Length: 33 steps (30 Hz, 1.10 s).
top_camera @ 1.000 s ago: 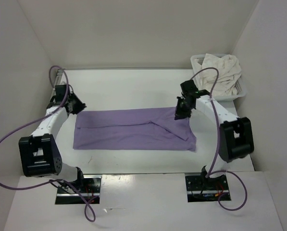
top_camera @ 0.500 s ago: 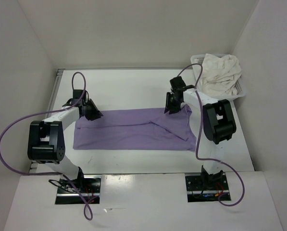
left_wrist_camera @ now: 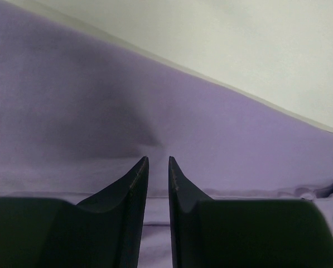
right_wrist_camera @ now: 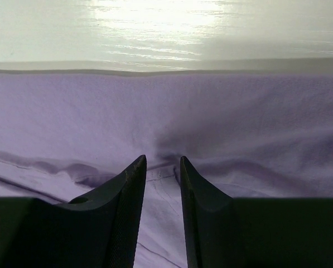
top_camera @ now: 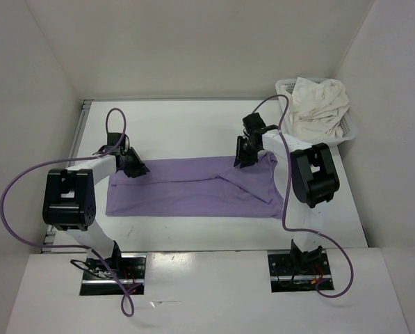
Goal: Fold and stack the t-shirts
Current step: Fold the other side of the tshirt into a rectangle
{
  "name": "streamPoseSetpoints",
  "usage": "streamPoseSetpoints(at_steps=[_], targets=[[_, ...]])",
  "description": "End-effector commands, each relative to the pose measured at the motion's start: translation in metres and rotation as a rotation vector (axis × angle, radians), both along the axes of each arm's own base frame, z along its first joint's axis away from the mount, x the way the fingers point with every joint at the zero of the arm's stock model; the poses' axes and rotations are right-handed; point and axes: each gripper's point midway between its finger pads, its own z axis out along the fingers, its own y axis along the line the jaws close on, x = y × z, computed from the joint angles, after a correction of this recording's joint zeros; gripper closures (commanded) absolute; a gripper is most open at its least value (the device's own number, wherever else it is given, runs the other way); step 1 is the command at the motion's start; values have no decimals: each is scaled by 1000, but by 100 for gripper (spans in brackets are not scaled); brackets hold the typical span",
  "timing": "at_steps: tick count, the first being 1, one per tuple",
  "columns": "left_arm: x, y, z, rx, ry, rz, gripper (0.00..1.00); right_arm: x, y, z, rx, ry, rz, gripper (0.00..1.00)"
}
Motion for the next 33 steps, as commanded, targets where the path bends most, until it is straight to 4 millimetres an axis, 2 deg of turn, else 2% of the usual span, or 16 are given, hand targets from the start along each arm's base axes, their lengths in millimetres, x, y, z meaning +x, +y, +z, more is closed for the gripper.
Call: streamPoseSetpoints(at_steps=[1,4,6,13,15,20,22,25,26,29,31,33], targets=[[0,3,-4,-17,-7,19,73,-1,6,3,3,-17,17,64],[0,3,-2,-17,-17,19,73,-10,5,0,1,12,30,62],[0,3,-2,-17,-18,19,73,-10,7,4,16,8,36,64],[4,3,0,-27,-32,33,73,-24,8,10,39,38,49,79],[4,3,0,-27,-32,33,73,-25,14,22,77,20,74,81],[4,3,0,-32,-30,41,73,-63,26,22,132,91,132,83],[6,3,1,-32,-39,41,73,-84,34,19,138,138,168,83],[6,3,1,-32,-39,41,73,-103,44,21,177,172,195,83],[9,3,4,-32,-48,41,73,-103,47,31,190,153,191,83],[13,3,8,-37,-56,48,73,-117,52,36,210,174,173,83],[12,1,5,-44,-47,43,73,-130,55,34,236,203,173,80],[18,1,12,-44,-66,42,73,-134,59,38,249,207,181,76]])
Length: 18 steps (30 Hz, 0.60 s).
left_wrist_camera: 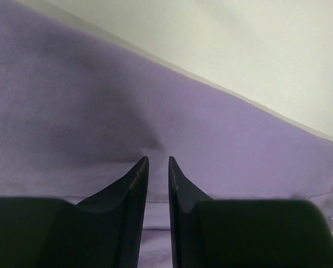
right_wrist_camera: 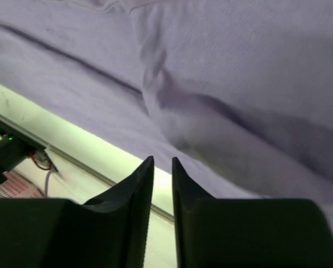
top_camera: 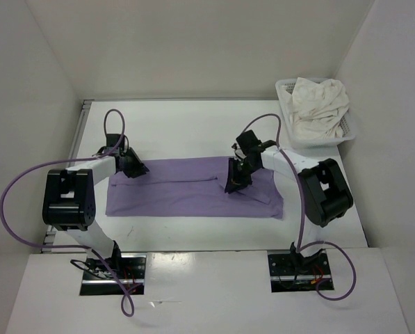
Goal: Fold and stack the t-shirts
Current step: Fold the other side of the tshirt into a rectangle
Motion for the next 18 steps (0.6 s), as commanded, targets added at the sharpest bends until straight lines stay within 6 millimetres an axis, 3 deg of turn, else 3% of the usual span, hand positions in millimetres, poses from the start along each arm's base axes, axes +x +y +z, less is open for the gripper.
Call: streamPoseSetpoints(at_steps=[1,3,5,6,9,13,16,18], targets=[[18,-2,16,-26,-61,6,73,-13,7,17,45,15,-4,74],[25,2,24,-25,-78,14,73,-4,8,34,42,-36,10,60],[26,2,26,-19,-80,7,73,3,8,43,31,-60,11,60],[31,2,35,-18,-104,7,73,16,5,55,41,-102,-10,60],[33,3,42,-12,-120,0,73,34,-7,54,-19,-155,-72,64],[33,3,42,-12,-120,0,73,39,-6,45,-35,-143,-84,67],[27,3,35,-8,-102,-7,73,39,-10,41,-77,-152,-89,55],[24,3,31,-8,-93,-7,73,42,-15,39,-111,-172,-95,53]])
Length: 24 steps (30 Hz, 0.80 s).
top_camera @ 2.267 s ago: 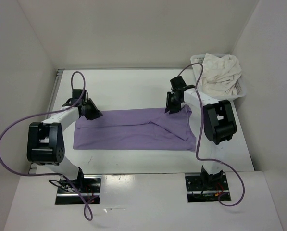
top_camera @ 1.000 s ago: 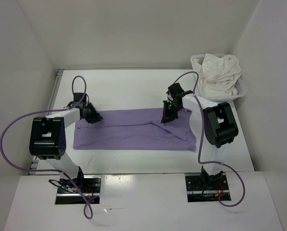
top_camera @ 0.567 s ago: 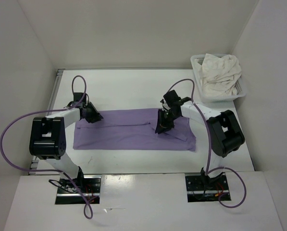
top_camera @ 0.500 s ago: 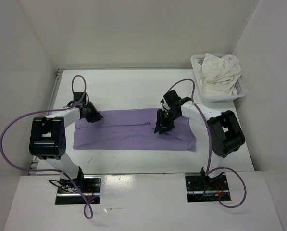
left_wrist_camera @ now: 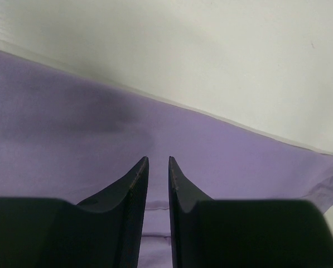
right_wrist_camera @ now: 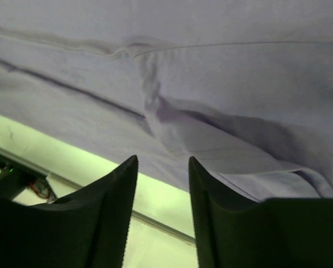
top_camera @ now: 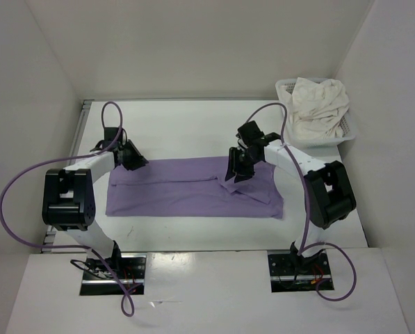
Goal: Fold and stack the t-shirts
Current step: Fold the other side of the tshirt into a rectangle
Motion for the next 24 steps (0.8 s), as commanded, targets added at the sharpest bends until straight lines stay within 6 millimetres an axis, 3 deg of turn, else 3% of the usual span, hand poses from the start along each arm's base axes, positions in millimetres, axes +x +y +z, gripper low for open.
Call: streamPoseSetpoints(at_steps=[1,4,13,14,16,21,24], targets=[[3,-2,9,-14,-36,-14,73,15,-8,10,-64,-79,-18,51],[0,-3,6,-22,-28,-20,73,15,-11,0,-107,-78,-13,48],[-5,-3,-3,-23,-9,-20,73,2,24,-28,-162,-61,110,42],[-5,-3,-3,-23,-9,-20,73,0,26,-27,-150,-55,116,50],[-5,-4,-2,-29,-7,-13,73,-18,31,-32,-116,7,141,54],[0,-3,2,-28,-21,-13,73,-63,54,-26,-16,101,230,56],[12,-3,17,-20,-60,-21,73,-64,56,-7,17,69,236,51]])
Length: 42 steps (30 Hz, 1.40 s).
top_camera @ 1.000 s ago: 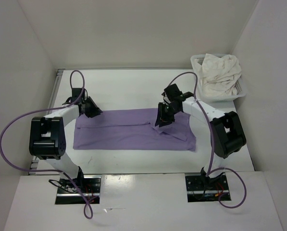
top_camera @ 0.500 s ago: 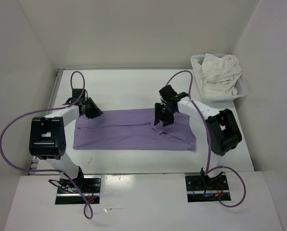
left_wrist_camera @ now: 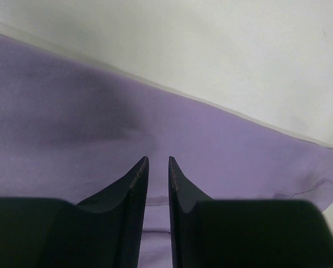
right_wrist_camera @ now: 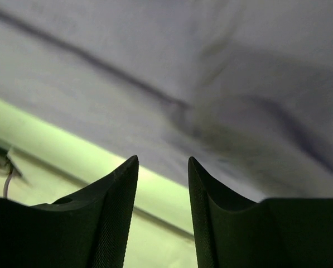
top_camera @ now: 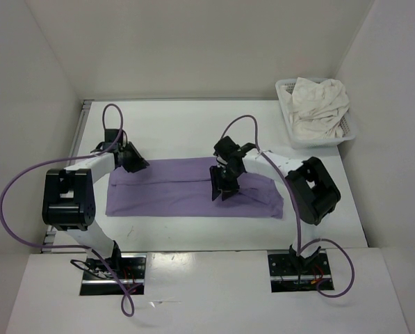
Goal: Fold and stack the t-shirts
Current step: Fold the other side of the tshirt into a rectangle
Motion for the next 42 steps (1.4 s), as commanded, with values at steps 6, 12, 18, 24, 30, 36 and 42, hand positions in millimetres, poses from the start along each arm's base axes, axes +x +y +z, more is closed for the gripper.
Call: streamPoseSetpoints(at_steps=[6,12,18,24,30,36,42], targets=[[21,-1,31,-19,-90,-10,73,24,-25,39,-141,-199,-68,58],[14,-2,22,-20,-68,-9,73,33,-47,13,-275,-233,-78,59],[11,-2,18,-20,-59,-9,73,45,-39,3,-267,-257,-65,55],[8,-2,15,-21,-50,-9,73,48,-32,-8,-269,-221,-43,52],[8,-2,15,-15,-52,-16,73,45,-38,-19,-302,-208,-22,49],[11,-2,15,-15,-52,-16,73,50,-38,-7,-299,-232,-29,60],[13,-1,14,-15,-51,-16,73,39,-38,0,-282,-198,-7,69]])
